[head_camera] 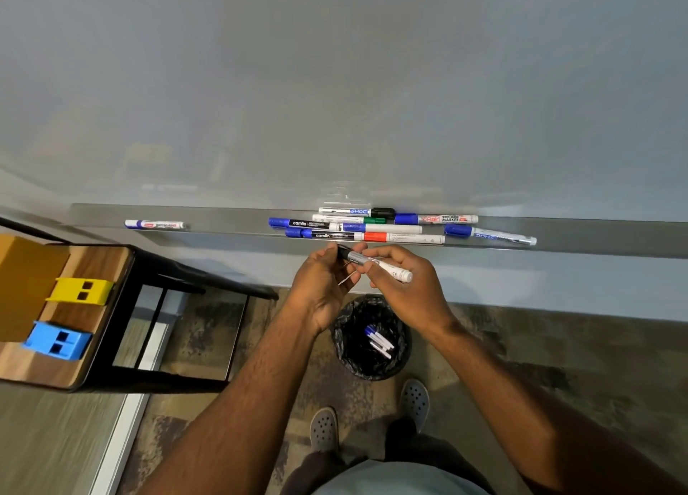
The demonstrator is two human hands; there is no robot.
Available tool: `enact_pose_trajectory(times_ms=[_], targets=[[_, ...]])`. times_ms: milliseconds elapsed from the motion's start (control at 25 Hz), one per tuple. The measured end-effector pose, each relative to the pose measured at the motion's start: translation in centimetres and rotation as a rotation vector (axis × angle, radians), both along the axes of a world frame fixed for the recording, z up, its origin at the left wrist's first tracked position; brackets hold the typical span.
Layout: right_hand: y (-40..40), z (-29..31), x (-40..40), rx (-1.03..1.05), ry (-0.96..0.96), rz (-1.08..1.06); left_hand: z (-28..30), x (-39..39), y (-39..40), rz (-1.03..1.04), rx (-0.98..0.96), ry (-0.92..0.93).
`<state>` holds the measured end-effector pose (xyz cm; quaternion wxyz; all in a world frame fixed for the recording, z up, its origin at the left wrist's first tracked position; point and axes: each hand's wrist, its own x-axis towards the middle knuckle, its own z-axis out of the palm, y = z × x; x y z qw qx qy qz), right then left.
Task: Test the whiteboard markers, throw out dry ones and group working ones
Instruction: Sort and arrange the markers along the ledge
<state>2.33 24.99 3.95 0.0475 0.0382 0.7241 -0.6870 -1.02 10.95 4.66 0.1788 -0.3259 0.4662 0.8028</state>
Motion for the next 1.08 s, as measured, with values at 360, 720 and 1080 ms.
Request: enact_pose_trajectory(times_ms=[360,720,1080], targets=[[-3.8,1.3,-0.8,-0.012,-0.002,0.079,0.6,0.0,-3.3,0.144,0.015,0.09],[-12.6,4.2,-3.4,-0.056,-0.084,0.214,1.8,-1.3,-14.6,0.131,-0.087,0.241],[-26.8,1.1,-9.4,0.532,0.245,0.3,-0.5,-5.0,-32.7,0.003,-0.94,0.193]])
